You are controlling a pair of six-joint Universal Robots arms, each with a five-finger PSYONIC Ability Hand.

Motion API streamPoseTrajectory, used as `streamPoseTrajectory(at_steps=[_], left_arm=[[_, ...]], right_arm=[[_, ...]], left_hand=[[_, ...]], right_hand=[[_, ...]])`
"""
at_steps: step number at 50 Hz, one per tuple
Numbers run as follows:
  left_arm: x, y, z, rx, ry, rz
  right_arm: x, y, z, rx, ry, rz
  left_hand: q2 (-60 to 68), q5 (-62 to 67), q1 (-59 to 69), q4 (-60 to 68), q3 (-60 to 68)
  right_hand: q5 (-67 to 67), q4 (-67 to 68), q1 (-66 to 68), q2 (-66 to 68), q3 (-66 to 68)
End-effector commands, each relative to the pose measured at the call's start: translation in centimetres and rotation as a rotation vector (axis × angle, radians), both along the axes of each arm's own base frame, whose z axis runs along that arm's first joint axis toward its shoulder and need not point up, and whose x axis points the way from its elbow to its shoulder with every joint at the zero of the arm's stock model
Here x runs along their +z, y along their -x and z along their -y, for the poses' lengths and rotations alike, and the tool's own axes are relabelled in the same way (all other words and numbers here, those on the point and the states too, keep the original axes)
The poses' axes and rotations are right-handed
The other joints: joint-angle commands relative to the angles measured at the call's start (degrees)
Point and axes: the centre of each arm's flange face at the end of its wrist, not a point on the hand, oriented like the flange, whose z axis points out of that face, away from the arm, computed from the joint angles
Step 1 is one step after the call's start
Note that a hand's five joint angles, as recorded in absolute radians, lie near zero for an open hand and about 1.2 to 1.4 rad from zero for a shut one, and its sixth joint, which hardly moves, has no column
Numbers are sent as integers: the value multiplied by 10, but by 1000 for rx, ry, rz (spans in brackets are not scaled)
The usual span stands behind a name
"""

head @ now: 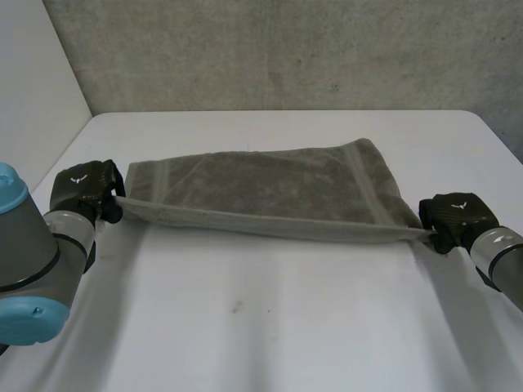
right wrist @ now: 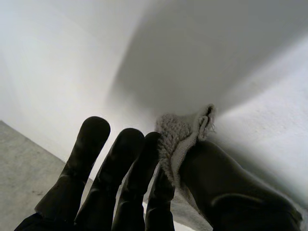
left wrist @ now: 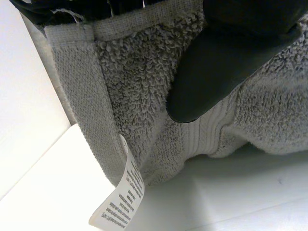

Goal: Fold the towel.

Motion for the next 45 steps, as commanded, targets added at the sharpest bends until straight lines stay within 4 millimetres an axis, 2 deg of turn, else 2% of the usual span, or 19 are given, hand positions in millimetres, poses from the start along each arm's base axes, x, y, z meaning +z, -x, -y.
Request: streamPoseTrajectory(at_steps=[1, 7, 9, 11, 12, 13, 14, 15, 16, 17, 18, 20, 21, 22, 25, 29, 31, 39, 45], left_arm=[[4, 0, -3, -1, 7, 1], [23, -1, -13, -10, 55, -10], [52, -3, -21, -12, 132, -28], [69, -4, -27, -13, 180, -40], [69, -4, -27, -13, 180, -40], [88, -6, -34, -13, 230, -53], [88, -6, -34, -13, 231, -53], [115, -9, -44, -13, 303, -70], [115, -9, -44, -13, 304, -71], [140, -11, -55, -14, 368, -82], [140, -11, -55, -14, 369, -82], [172, -15, -68, -14, 432, -68], [172, -15, -68, -14, 432, -68], [183, -16, -73, -13, 452, -58], [196, -16, -77, -14, 467, -41], [204, -15, -73, -27, 446, -29], [198, -13, -66, -36, 417, -22], [112, 8, 10, -54, 143, 39], [95, 20, 47, -58, 125, 42]], right_arm=[[19, -4, -7, 71, 128, -127], [65, -3, -16, 90, 403, -275], [78, -3, -17, 84, 439, -277], [111, -3, -25, 77, 489, -275], [111, -3, -25, 77, 490, -275], [137, -3, -33, 77, 522, -274], [138, -3, -33, 77, 522, -274], [166, -4, -42, 89, 551, -267], [184, -4, -48, 101, 559, -263], [201, -5, -52, 108, 561, -252], [202, -5, -52, 108, 561, -252], [219, -4, -54, 105, 567, -241], [242, -4, -58, 99, 579, -225], [243, -4, -58, 98, 579, -225], [291, -4, -73, 101, 596, -190], [292, -5, -65, 114, 529, -187], [274, -8, -46, 135, 412, -184], [225, -20, -1, 171, 250, -175], [205, -51, 48, 178, 336, -150]], left_hand=[[102, 109, 115, 101, 102], [102, 109, 115, 101, 102], [102, 109, 115, 101, 102], [102, 109, 115, 101, 102], [102, 109, 115, 101, 102], [102, 109, 115, 101, 102], [102, 109, 115, 101, 102], [102, 109, 115, 101, 102], [102, 109, 115, 101, 102], [102, 109, 115, 101, 102], [102, 109, 115, 101, 102], [102, 109, 115, 101, 102], [102, 109, 115, 101, 102], [102, 109, 115, 101, 102], [102, 109, 115, 101, 102], [102, 109, 115, 101, 102], [102, 109, 115, 101, 102], [102, 109, 115, 101, 102], [102, 109, 115, 101, 102]], right_hand=[[33, 31, 35, 35, 36], [33, 31, 35, 35, 36], [33, 31, 35, 35, 36], [33, 31, 35, 35, 36], [33, 31, 35, 35, 36], [33, 31, 35, 35, 36], [33, 31, 35, 35, 36], [33, 31, 35, 35, 36], [33, 31, 35, 35, 36], [33, 31, 35, 35, 36], [33, 31, 35, 35, 36], [33, 31, 35, 35, 36], [33, 31, 35, 35, 36], [33, 31, 35, 35, 36], [33, 31, 35, 35, 36], [33, 31, 35, 35, 36], [33, 31, 35, 35, 36], [33, 31, 35, 35, 36], [33, 31, 35, 35, 36]])
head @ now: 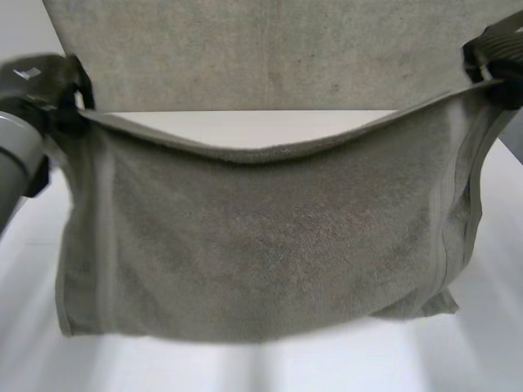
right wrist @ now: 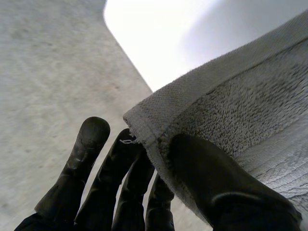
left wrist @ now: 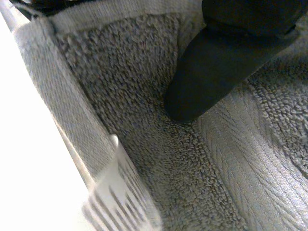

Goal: Fold the towel.

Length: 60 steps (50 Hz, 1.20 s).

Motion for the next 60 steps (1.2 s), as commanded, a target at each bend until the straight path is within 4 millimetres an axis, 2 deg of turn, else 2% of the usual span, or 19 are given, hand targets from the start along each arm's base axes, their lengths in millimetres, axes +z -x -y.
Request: streamPoseTrajectory(at_steps=[1, 5, 7, 8, 10, 13, 15, 19, 27, 29, 30, 34, 35, 36, 37, 39, 42, 49, 60], left_arm=[[-31, 17, 59, -4, -39, 6], [-5, 22, 77, 0, 58, -27], [36, 24, 84, 1, 187, -72], [36, 24, 84, 1, 188, -73], [77, 22, 82, 11, 306, -139], [111, 17, 72, 30, 390, -223], [121, 14, 66, 34, 408, -256], [124, 10, 59, 42, 404, -293], [57, 5, 58, 60, 208, -242], [20, 5, 58, 65, 128, -219], [20, 6, 58, 65, 127, -219], [-38, 8, 57, 48, 38, -181], [-39, 8, 57, 48, 37, -181], [-61, 9, 57, 34, 4, -169], [-82, 10, 55, 23, -30, -157], [-102, 10, 53, 15, -65, -147], [-139, 9, 45, 15, -146, -122], [-167, -1, 19, 21, -254, -11], [-104, -21, -46, -15, -184, 78]], right_arm=[[-29, -33, 53, 20, 63, 27], [2, -43, 78, -21, 287, 118], [19, -45, 80, -22, 370, 162], [19, -45, 80, -22, 370, 163], [61, -44, 72, -18, 520, 261], [81, -42, 63, -7, 577, 311], [103, -40, 49, 9, 625, 365], [104, -39, 43, 15, 605, 374], [29, -42, 46, 57, 311, 275], [9, -43, 45, 77, 249, 246], [-14, -46, 44, 101, 189, 217], [-83, -48, 43, 128, 62, 127], [-83, -48, 43, 128, 62, 127], [-110, -48, 42, 129, 19, 97], [-110, -48, 42, 129, 19, 97], [-160, -48, 39, 141, -53, 32], [-195, -46, 31, 151, -112, -23], [-210, -39, 11, 166, -157, -94], [-128, -6, -58, 109, -211, -120]], left_hand=[[102, 108, 112, 101, 102], [102, 108, 112, 101, 102], [102, 108, 112, 101, 102], [102, 108, 112, 101, 102], [102, 108, 112, 101, 102], [102, 108, 112, 101, 102], [102, 108, 112, 101, 102], [102, 108, 112, 101, 102], [102, 108, 112, 101, 102], [102, 108, 112, 101, 102], [102, 108, 112, 101, 102], [102, 108, 112, 101, 102], [102, 108, 112, 101, 102], [102, 108, 112, 101, 102], [102, 108, 112, 101, 102], [102, 108, 112, 101, 102], [102, 108, 112, 101, 102], [102, 108, 112, 101, 102], [102, 108, 112, 101, 102]], right_hand=[[32, 30, 35, 35, 36], [32, 30, 35, 35, 36], [32, 30, 35, 35, 36], [32, 30, 35, 35, 36], [32, 30, 35, 35, 36], [32, 30, 35, 35, 36], [32, 30, 35, 35, 36], [32, 30, 35, 35, 36], [32, 30, 35, 35, 36], [32, 30, 35, 35, 36], [32, 30, 35, 35, 36], [32, 30, 35, 35, 36], [32, 30, 35, 35, 36], [32, 30, 35, 35, 36], [32, 30, 35, 35, 36], [32, 30, 35, 35, 36], [32, 30, 35, 35, 36], [32, 30, 35, 35, 36], [32, 30, 35, 35, 36]])
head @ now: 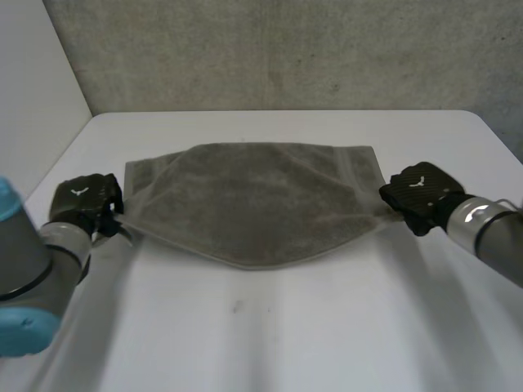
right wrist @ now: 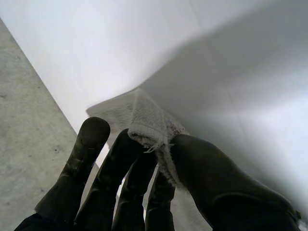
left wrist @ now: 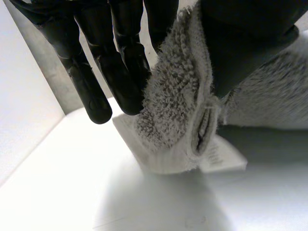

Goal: Fold the towel.

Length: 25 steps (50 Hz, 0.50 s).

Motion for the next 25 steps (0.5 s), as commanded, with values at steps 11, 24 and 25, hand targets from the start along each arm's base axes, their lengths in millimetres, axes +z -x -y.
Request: streamPoseTrajectory(at_steps=[11, 24, 25], left_arm=[[65, -17, -73, -83, 26, 16], [20, -6, 14, -66, -35, 24], [14, -3, 26, -68, -43, 23]], right_arm=[[86, 44, -61, -29, 29, -105], [24, 16, 32, -63, -4, -120], [18, 9, 42, -60, 0, -117]], left_hand=[[102, 108, 112, 101, 102], [102, 108, 112, 101, 102], [102, 108, 112, 101, 102]], right_hand=[[30, 30, 35, 35, 36], [30, 30, 35, 35, 36], [30, 30, 35, 35, 36]])
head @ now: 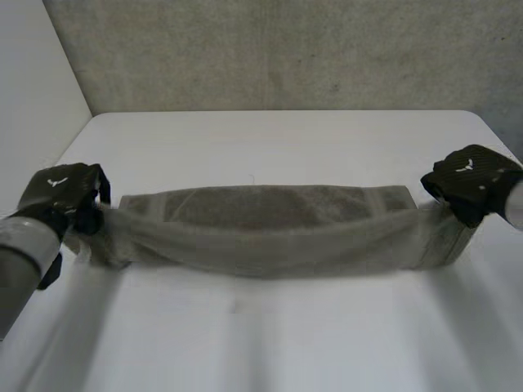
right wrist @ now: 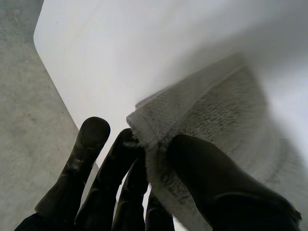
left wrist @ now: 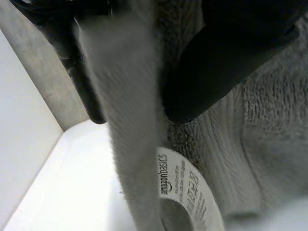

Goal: Fold the towel.

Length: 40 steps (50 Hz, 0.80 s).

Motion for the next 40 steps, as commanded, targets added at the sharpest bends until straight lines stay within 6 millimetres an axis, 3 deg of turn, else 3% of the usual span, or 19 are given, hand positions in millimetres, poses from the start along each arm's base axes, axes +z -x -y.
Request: streamPoseTrajectory(at_steps=[1, 3, 8, 17, 24, 40], left_arm=[[-35, 13, 64, -3, -44, 6], [-41, 16, 75, -3, -44, 5], [-57, 20, 104, 47, -38, 22], [-77, 28, 144, 86, -8, 31], [-86, 34, 153, 79, -4, 29], [-98, 40, 151, 59, -22, 32]], right_arm=[[-32, -28, 46, -2, 10, -3], [-43, -38, 66, 2, 32, 12], [-59, -53, 93, -3, 87, 39], [-80, -64, 123, -19, 153, 34], [-92, -69, 137, -33, 174, 26], [-95, -72, 135, -40, 164, 14]], left_hand=[[102, 108, 112, 101, 102], [102, 108, 112, 101, 102], [102, 108, 112, 101, 102], [102, 108, 112, 101, 102], [102, 108, 112, 101, 102], [102, 108, 112, 101, 102]], right_hand=[[30, 30, 35, 35, 36], [30, 30, 35, 35, 36], [30, 30, 35, 35, 36], [30, 30, 35, 35, 36], [30, 30, 35, 35, 36], [30, 30, 35, 35, 36]])
